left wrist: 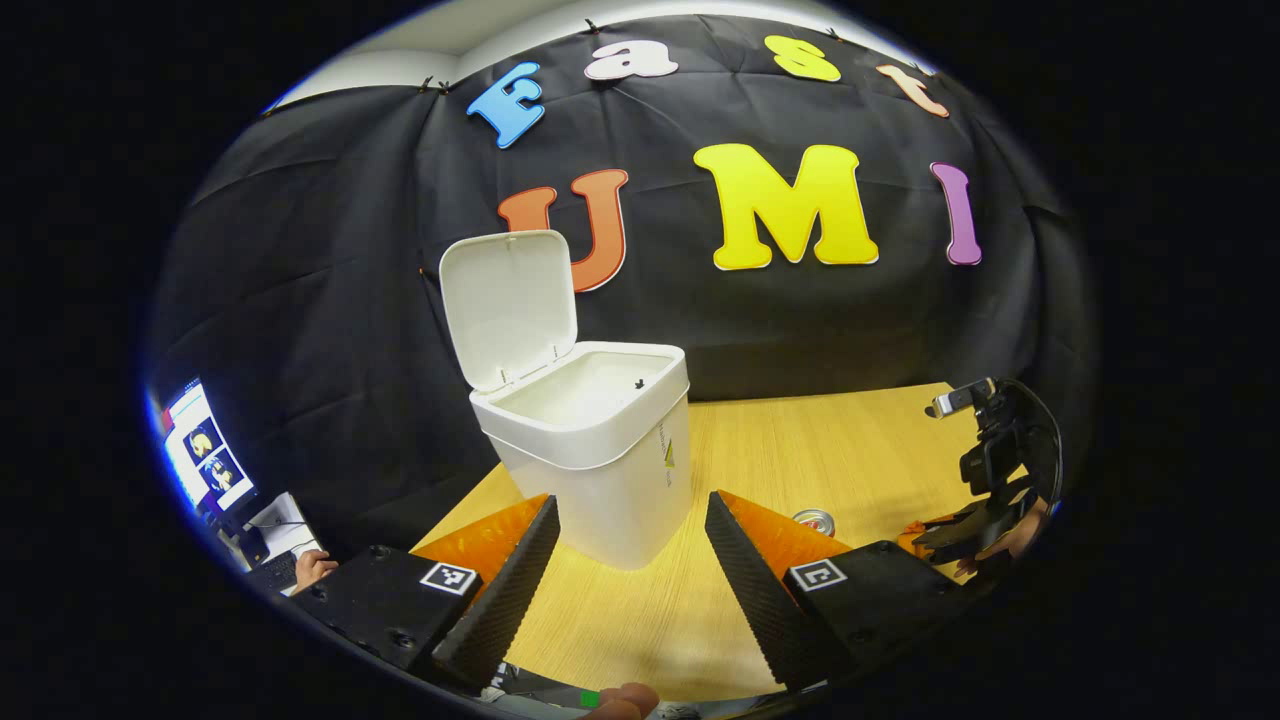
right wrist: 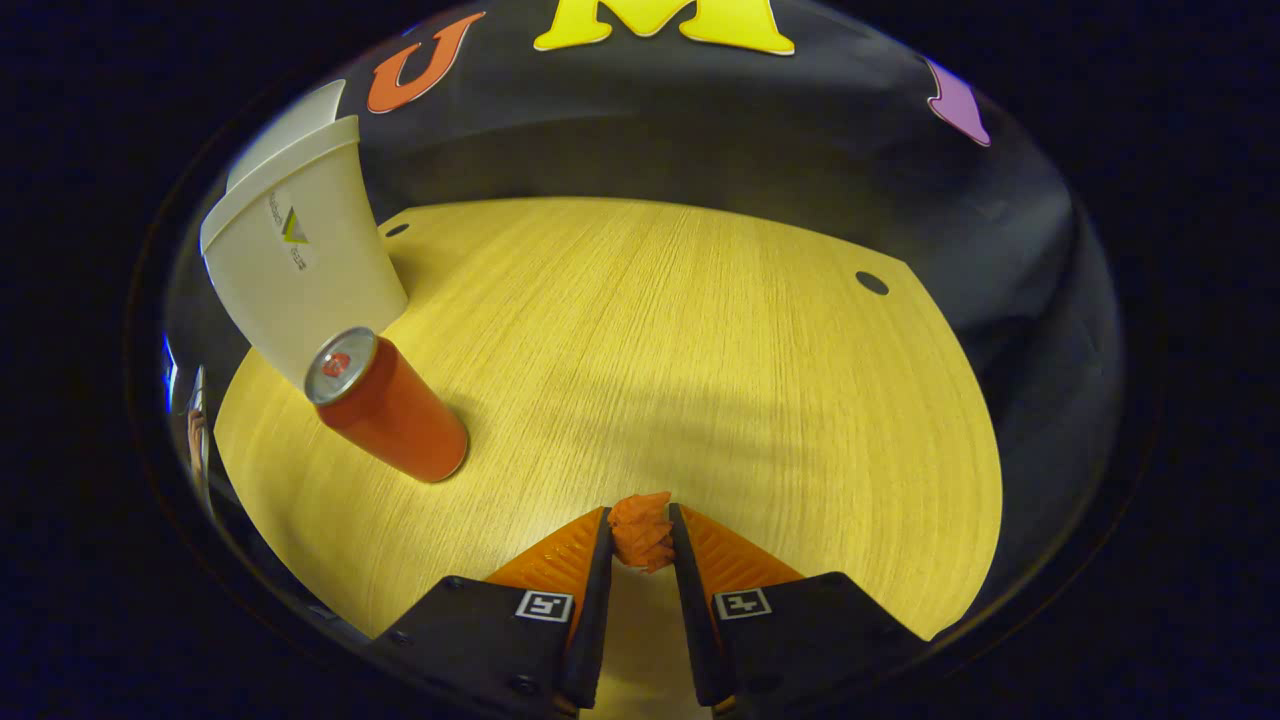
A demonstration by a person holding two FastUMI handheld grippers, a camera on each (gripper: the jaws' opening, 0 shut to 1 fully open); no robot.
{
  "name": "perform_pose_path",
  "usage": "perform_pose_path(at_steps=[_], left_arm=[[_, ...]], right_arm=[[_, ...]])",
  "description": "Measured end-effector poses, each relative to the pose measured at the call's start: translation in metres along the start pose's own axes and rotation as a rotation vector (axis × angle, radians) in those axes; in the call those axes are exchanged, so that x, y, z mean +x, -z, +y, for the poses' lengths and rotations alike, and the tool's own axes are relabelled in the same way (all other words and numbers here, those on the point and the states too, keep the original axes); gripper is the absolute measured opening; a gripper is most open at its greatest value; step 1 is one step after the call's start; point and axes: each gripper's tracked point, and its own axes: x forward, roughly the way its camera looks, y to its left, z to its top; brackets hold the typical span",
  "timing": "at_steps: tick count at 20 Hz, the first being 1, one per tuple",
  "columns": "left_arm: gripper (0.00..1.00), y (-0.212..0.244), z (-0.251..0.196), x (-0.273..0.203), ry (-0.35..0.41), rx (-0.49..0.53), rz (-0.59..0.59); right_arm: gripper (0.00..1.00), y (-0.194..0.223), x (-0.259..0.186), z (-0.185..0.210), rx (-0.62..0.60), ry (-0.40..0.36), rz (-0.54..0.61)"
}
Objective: Press the lid of the desktop garbage bin to open it, pick up the crumpled paper on the desktop and throw it into the bin, then pick up the pop can on the desktop and drop it into the bin, and finally close the garbage bin lid.
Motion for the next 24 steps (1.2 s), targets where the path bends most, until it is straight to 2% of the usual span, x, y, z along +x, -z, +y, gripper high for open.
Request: perform_pose_path(at_steps=[4,7,11,15,16,19,23,24], left_arm=[[0.97,-0.006,-0.014,0.004,0.075,-0.019,-0.030],[0.97,-0.008,-0.022,0.005,0.121,-0.019,-0.049],[0.97,-0.006,-0.021,0.003,0.173,-0.006,-0.069],[0.97,-0.006,0.002,0.005,0.171,-0.012,-0.076],[0.97,-0.006,0.010,0.006,0.163,-0.017,-0.078],[0.98,-0.006,0.036,0.009,0.133,-0.035,-0.072],[0.98,-0.004,0.079,0.006,0.062,-0.040,-0.074],[0.98,-0.003,0.088,0.006,0.043,-0.039,-0.073]], right_arm=[[0.37,-0.063,-0.050,-0.003,0.018,-0.004,-0.102],[0.36,-0.116,-0.087,0.010,0.035,-0.036,-0.178],[0.35,-0.185,-0.126,0.046,-0.015,-0.076,-0.287],[0.34,-0.242,-0.150,0.109,-0.076,-0.145,-0.372],[0.36,-0.254,-0.152,0.130,-0.091,-0.168,-0.389],[0.34,-0.287,-0.150,0.196,-0.139,-0.252,-0.426],[0.36,-0.299,-0.131,0.292,-0.205,-0.356,-0.409],[0.34,-0.294,-0.124,0.314,-0.226,-0.371,-0.402]])
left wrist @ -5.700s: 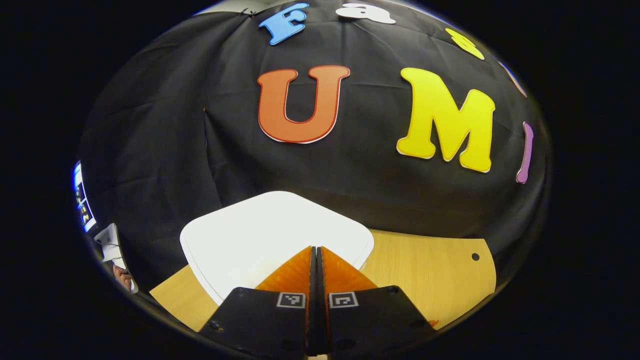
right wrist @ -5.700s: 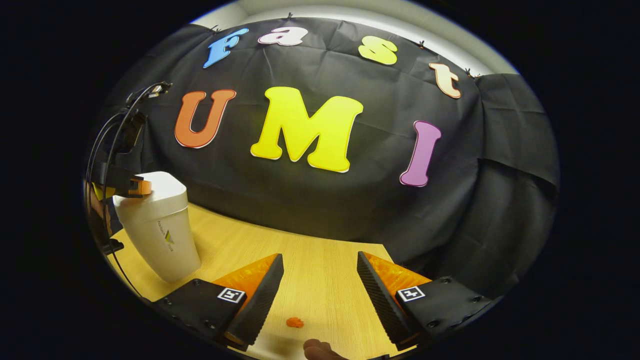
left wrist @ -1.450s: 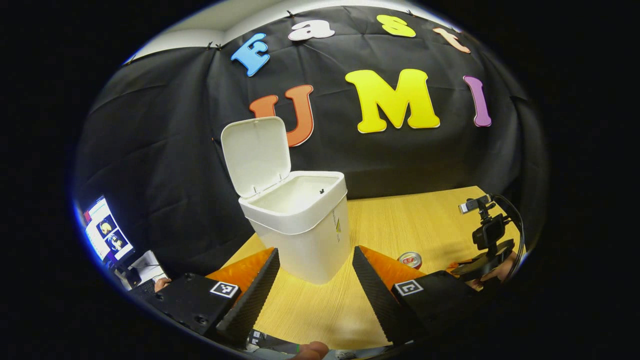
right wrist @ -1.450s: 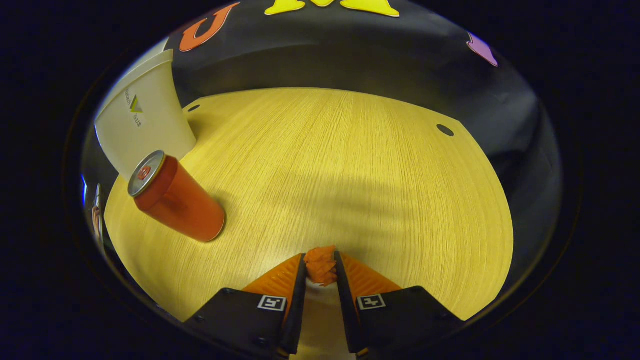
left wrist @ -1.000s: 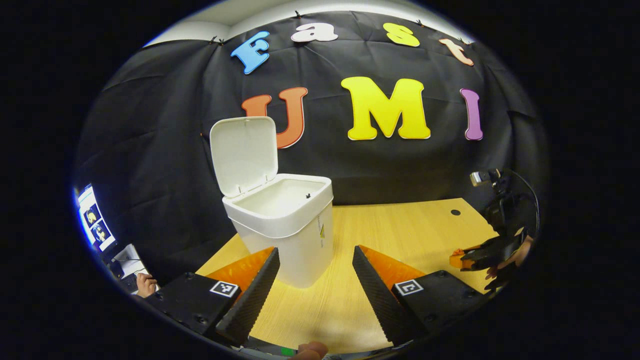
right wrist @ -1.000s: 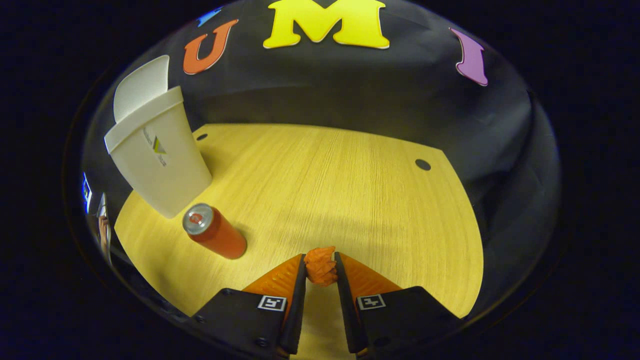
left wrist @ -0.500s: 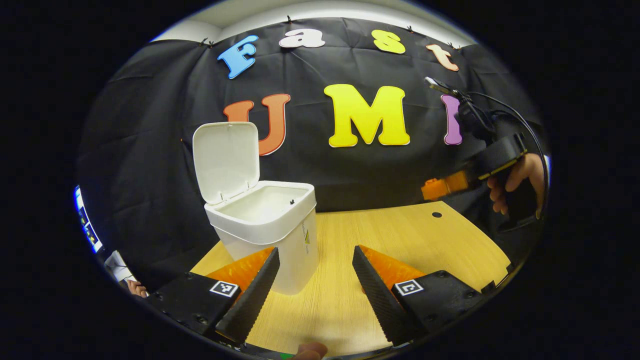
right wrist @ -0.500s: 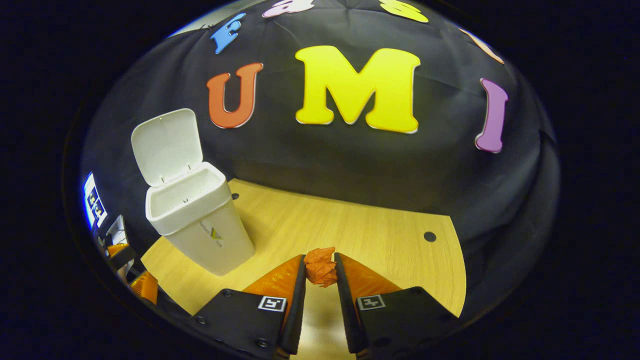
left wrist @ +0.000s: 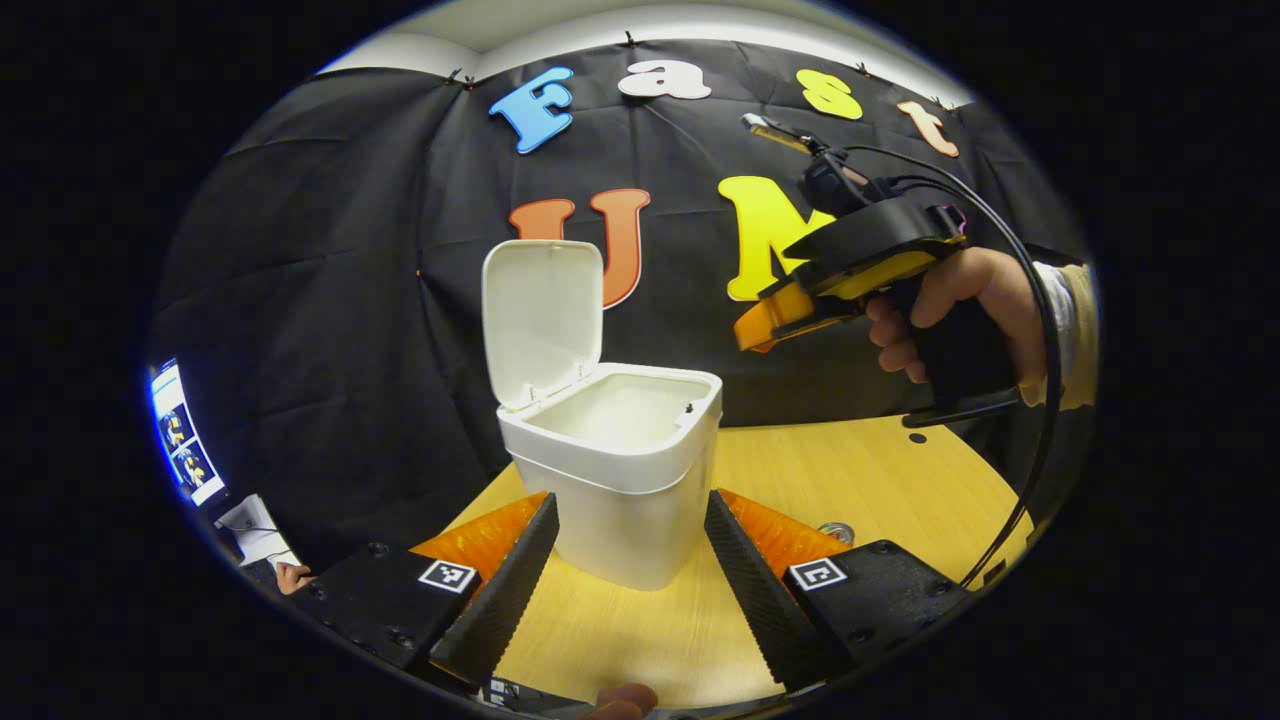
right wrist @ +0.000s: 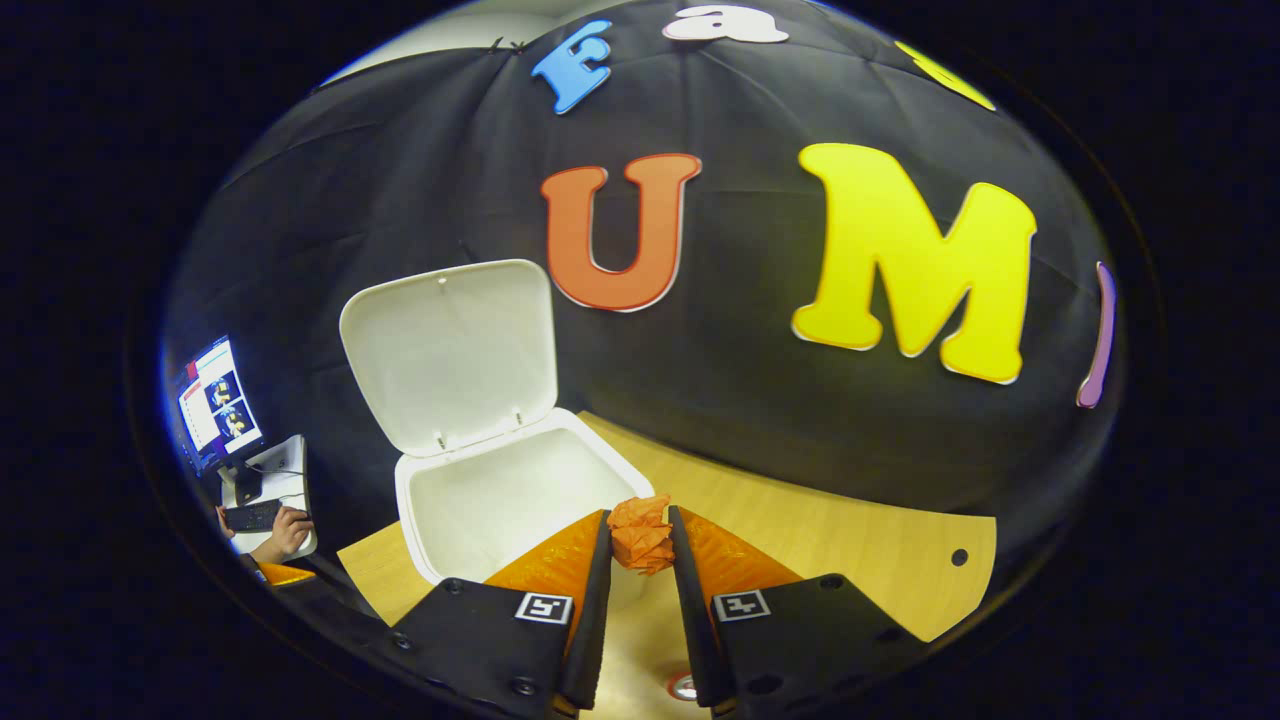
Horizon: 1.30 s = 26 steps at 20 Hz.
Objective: Press the lid of the desktop garbage bin to open it, pick up the crumpled paper on the desktop and throw it into the bin, then pick up the pop can on the desktop and drop it into the bin, and finally close the garbage bin lid.
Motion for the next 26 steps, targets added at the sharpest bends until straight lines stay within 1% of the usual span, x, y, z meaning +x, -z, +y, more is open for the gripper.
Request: perform_pose_path(at_steps=[1,2,3,4,5,6,7,9,10,11,12,14,15,18,19,20,22,26], left_arm=[[0.98,0.002,0.008,-0.001,-0.015,-0.004,0.002],[0.97,0.007,0.013,-0.003,-0.027,-0.010,0.007],[1.00,0.010,0.019,-0.004,-0.040,-0.018,0.012],[0.97,0.013,0.025,-0.005,-0.052,-0.026,0.018],[0.97,0.017,0.030,-0.008,-0.062,-0.031,0.028],[0.97,0.021,0.033,-0.010,-0.071,-0.035,0.036],[0.97,0.022,0.033,-0.011,-0.076,-0.038,0.043],[0.97,0.021,0.033,-0.008,-0.084,-0.046,0.047],[0.97,0.023,0.034,-0.007,-0.086,-0.050,0.051],[0.97,0.024,0.034,-0.007,-0.085,-0.052,0.053],[0.97,0.024,0.034,-0.007,-0.083,-0.052,0.051],[0.97,0.023,0.033,-0.009,-0.082,-0.045,0.045],[0.97,0.022,0.032,-0.009,-0.078,-0.042,0.042],[0.97,0.024,0.030,-0.009,-0.058,-0.052,0.039],[0.97,0.025,0.029,-0.009,-0.052,-0.053,0.036],[0.98,0.026,0.025,-0.007,-0.040,-0.053,0.034],[0.98,0.025,0.013,-0.006,-0.012,-0.041,0.028],[0.98,0.028,-0.005,0.003,0.039,-0.025,0.023]], right_arm=[[0.36,0.002,0.011,0.015,-0.009,-0.020,0.012],[0.36,0.004,0.021,0.030,-0.016,-0.038,0.022],[0.36,0.007,0.032,0.041,-0.026,-0.043,0.033],[0.37,0.011,0.040,0.049,-0.030,-0.047,0.044],[0.37,0.014,0.047,0.058,-0.026,-0.059,0.051],[0.42,0.016,0.052,0.065,-0.020,-0.065,0.056],[0.45,0.017,0.055,0.069,-0.015,-0.066,0.060],[0.45,0.019,0.057,0.074,-0.003,-0.079,0.065],[0.43,0.017,0.056,0.072,-0.001,-0.078,0.063],[0.46,0.017,0.057,0.073,-0.002,-0.080,0.060],[0.47,0.015,0.057,0.073,-0.001,-0.076,0.054],[0.56,0.011,0.054,0.076,0.005,-0.091,0.032],[0.69,0.009,0.051,0.071,0.003,-0.086,0.022],[0.81,0.000,0.038,0.067,0.023,-0.090,-0.008],[0.88,-0.005,0.031,0.065,0.025,-0.090,-0.023],[0.92,-0.009,0.022,0.062,0.023,-0.090,-0.040],[0.97,-0.016,0.002,0.057,0.014,-0.091,-0.066],[0.97,-0.027,-0.053,0.032,0.036,-0.077,-0.127]])
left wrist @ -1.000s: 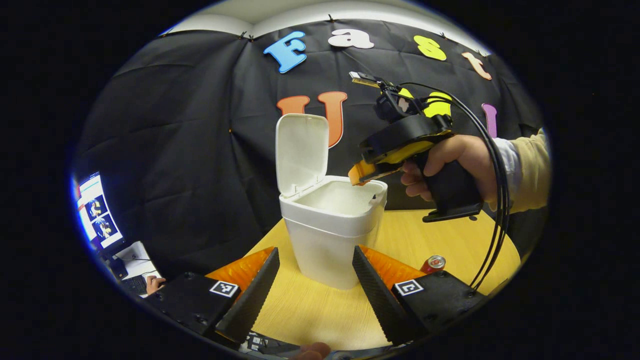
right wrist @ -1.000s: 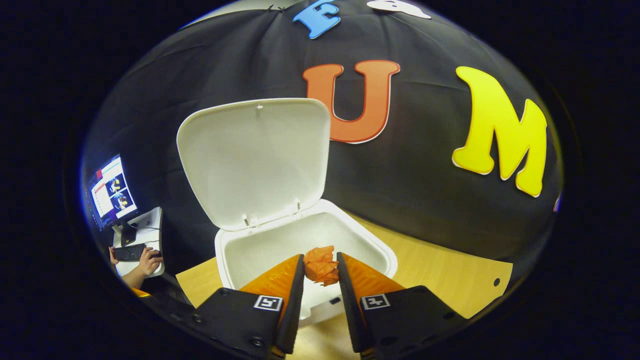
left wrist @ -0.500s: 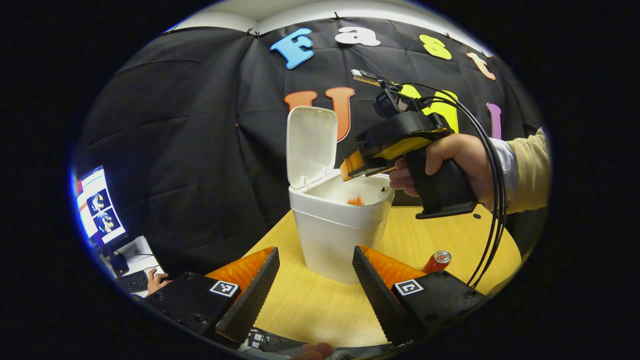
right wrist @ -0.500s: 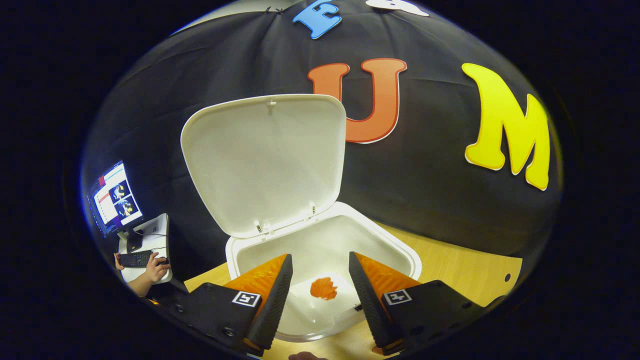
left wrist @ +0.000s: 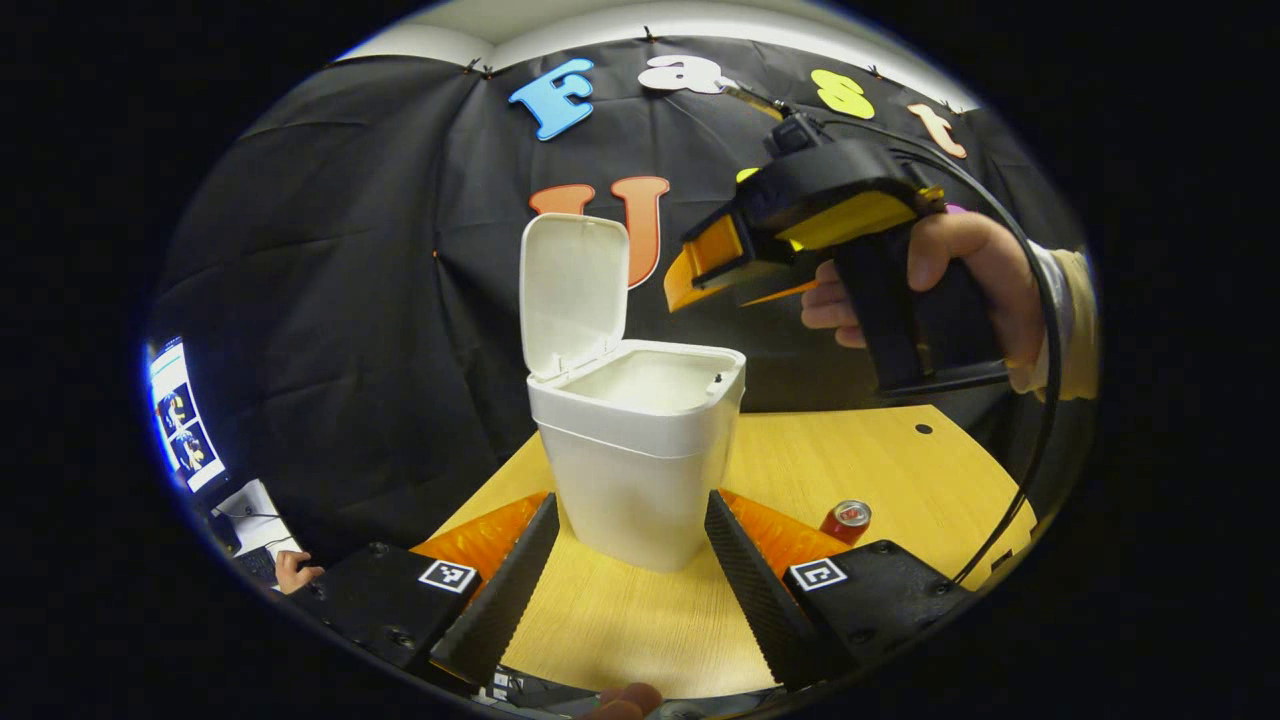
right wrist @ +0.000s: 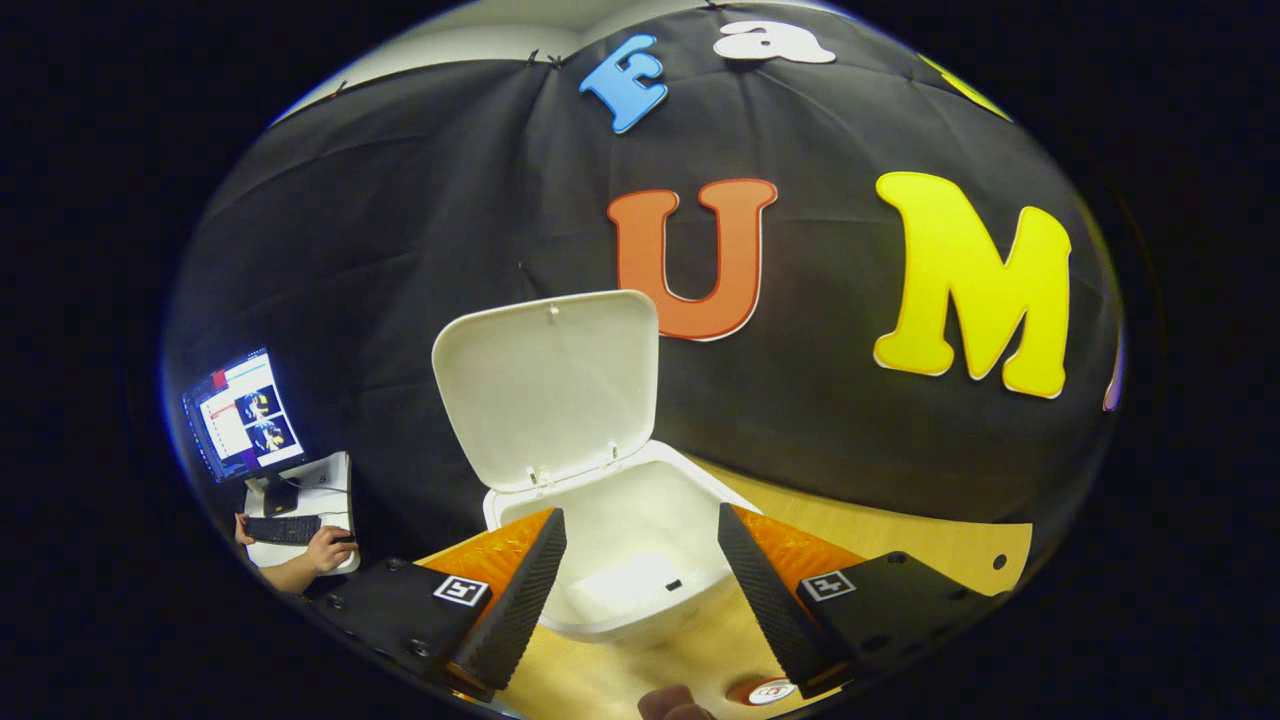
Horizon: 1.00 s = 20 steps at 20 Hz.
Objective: Press the lid of the desktop garbage bin to open it, pick up the crumpled paper on the desktop and throw it into the bin, then pick up the pop can on the desktop and drop it into the bin, and finally close the garbage bin lid.
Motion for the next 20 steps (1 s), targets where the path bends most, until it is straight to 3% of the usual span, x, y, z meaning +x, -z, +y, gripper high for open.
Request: perform_pose_path(at_steps=[7,14,20], left_arm=[[0.98,0.024,-0.045,0.028,0.107,0.031,0.019],[0.98,0.065,-0.134,0.060,0.288,0.078,0.054],[0.98,0.111,-0.189,0.071,0.382,0.099,0.115]], right_arm=[[0.97,0.006,-0.107,-0.077,0.033,0.145,-0.067],[0.97,0.080,-0.183,-0.165,0.057,0.376,0.012],[0.97,0.136,-0.214,-0.203,0.147,0.478,0.105]])
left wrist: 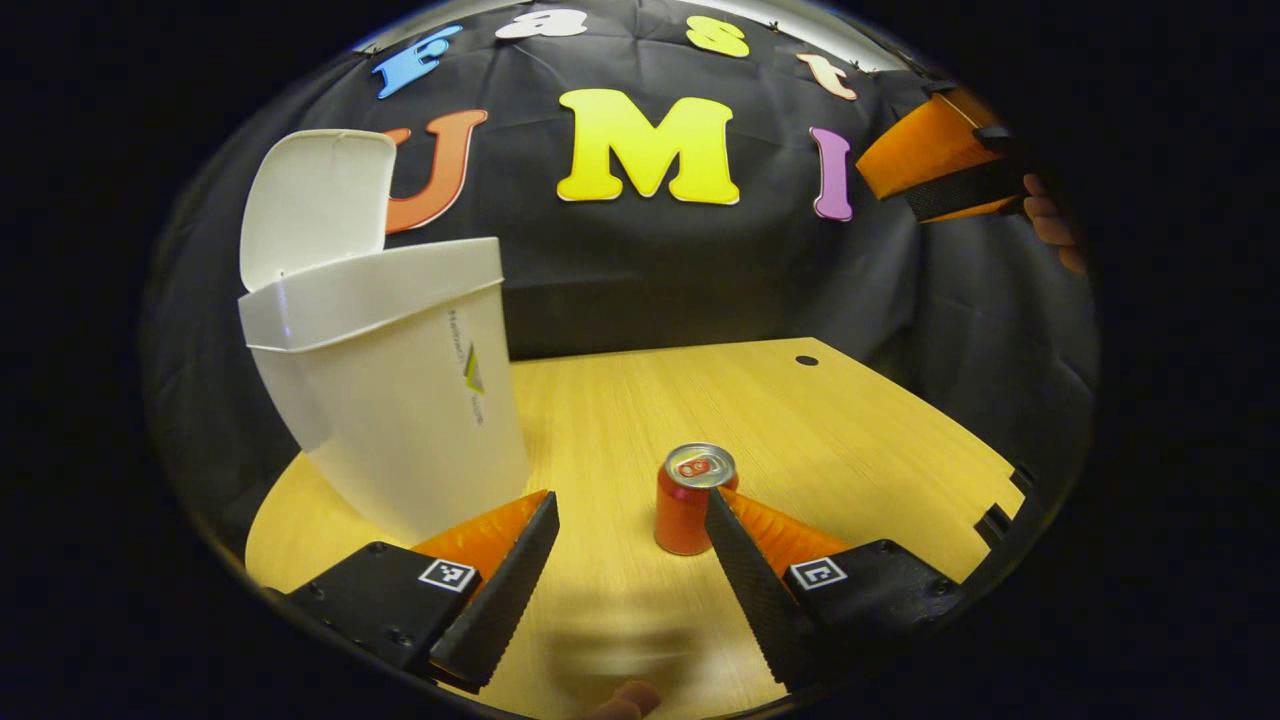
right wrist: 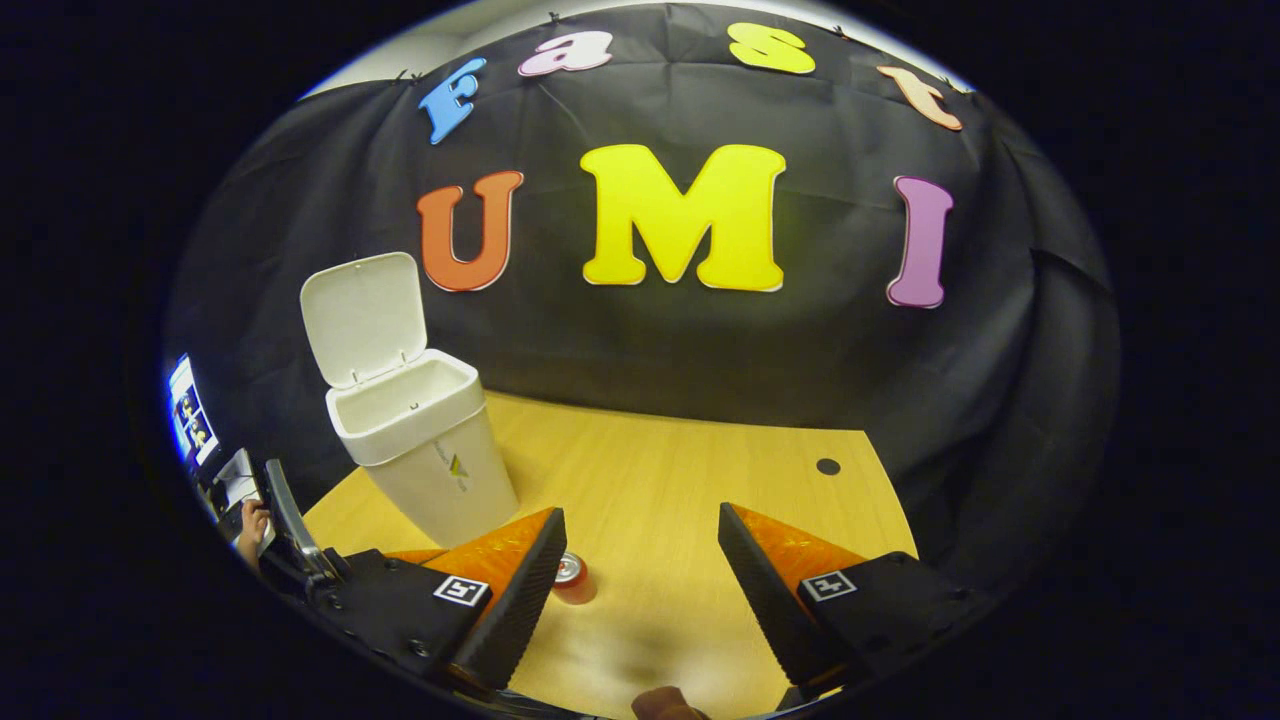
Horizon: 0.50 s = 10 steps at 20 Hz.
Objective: Press the lid of the desktop garbage bin to open it, pick up the crumpled paper on the desktop and throw it into the bin, then pick up the pop can on the desktop and drop it into the bin, and finally close the garbage bin lid.
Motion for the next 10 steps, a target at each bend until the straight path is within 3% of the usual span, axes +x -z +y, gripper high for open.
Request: perform_pose_path(at_steps=[10], left_arm=[[0.98,0.032,-0.031,0.055,0.047,-0.041,0.056]], right_arm=[[0.97,0.026,0.012,-0.024,-0.008,0.033,0.060]])
